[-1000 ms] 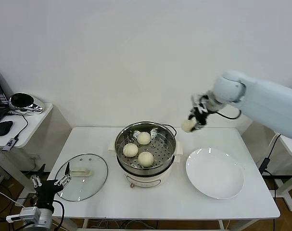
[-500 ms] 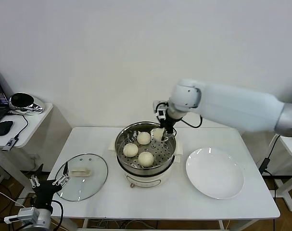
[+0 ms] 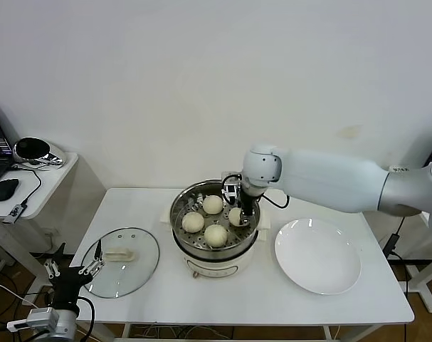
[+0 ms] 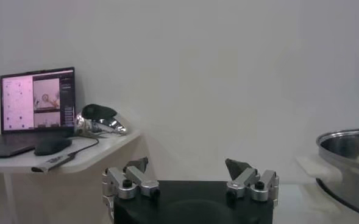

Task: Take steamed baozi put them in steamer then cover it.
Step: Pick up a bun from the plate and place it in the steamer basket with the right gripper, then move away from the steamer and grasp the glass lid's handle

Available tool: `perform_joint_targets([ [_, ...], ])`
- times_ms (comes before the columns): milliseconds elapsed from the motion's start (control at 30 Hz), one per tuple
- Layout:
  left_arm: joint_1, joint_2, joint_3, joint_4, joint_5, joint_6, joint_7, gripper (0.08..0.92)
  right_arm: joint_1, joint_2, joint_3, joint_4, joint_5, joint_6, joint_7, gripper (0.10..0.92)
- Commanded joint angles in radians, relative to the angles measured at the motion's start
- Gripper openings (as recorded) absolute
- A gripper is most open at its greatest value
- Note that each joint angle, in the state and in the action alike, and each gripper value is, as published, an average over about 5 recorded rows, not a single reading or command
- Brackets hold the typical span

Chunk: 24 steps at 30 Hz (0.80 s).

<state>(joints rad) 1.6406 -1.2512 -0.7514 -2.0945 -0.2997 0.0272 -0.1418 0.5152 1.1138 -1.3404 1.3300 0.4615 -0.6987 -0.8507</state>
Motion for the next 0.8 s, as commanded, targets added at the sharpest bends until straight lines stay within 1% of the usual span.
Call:
perform_joint_targets([
  [33, -0.002, 0.0, 0.001, 0.001, 0.0, 0.0, 0.0, 0.823, -0.043, 0.014, 0.011, -0.017, -0.026, -0.013, 0.014, 0.517],
  [100, -0.002, 0.0, 0.002, 0.001, 0.0, 0.0, 0.0, 0.823, -0.034, 0.006, 0.022, -0.013, -0.032, -0.01, 0.016, 0.541],
  [133, -0.002, 0.0, 0.001, 0.002, 0.0, 0.0, 0.0, 0.823, -0.026, -0.001, 0.031, -0.006, -0.032, -0.008, 0.016, 0.566],
  [267, -0.005, 0.004, 0.002, 0.003, 0.0, 0.003, 0.0, 0.823, 0.031, -0.057, 0.064, 0.05, -0.006, -0.001, 0.01, 0.695],
  [367, -0.011, 0.005, 0.006, 0.003, 0.0, 0.007, 0.0, 0.823, 0.069, -0.131, 0.094, 0.122, 0.024, 0.001, 0.016, 0.773],
  [500, -0.017, 0.008, 0.012, 0.007, -0.001, 0.009, 0.001, 0.823, 0.055, -0.264, 0.168, 0.259, 0.053, 0.016, 0.06, 0.818],
  [567, -0.019, 0.01, 0.014, 0.009, -0.003, 0.008, 0.003, 0.823, 0.009, -0.347, 0.217, 0.333, 0.089, 0.047, 0.145, 0.822],
  [667, -0.022, 0.009, 0.017, 0.013, -0.003, 0.006, 0.005, 0.823, -0.137, -0.489, 0.333, 0.433, 0.147, 0.118, 0.357, 0.823],
  [733, -0.024, 0.008, 0.021, 0.016, -0.002, 0.004, 0.004, 0.823, -0.315, -0.575, 0.475, 0.484, 0.16, 0.196, 0.502, 0.823],
  [800, -0.026, 0.006, 0.025, 0.021, 0.0, 0.001, 0.004, 0.823, -0.523, -0.635, 0.645, 0.516, 0.162, 0.312, 0.625, 0.823],
])
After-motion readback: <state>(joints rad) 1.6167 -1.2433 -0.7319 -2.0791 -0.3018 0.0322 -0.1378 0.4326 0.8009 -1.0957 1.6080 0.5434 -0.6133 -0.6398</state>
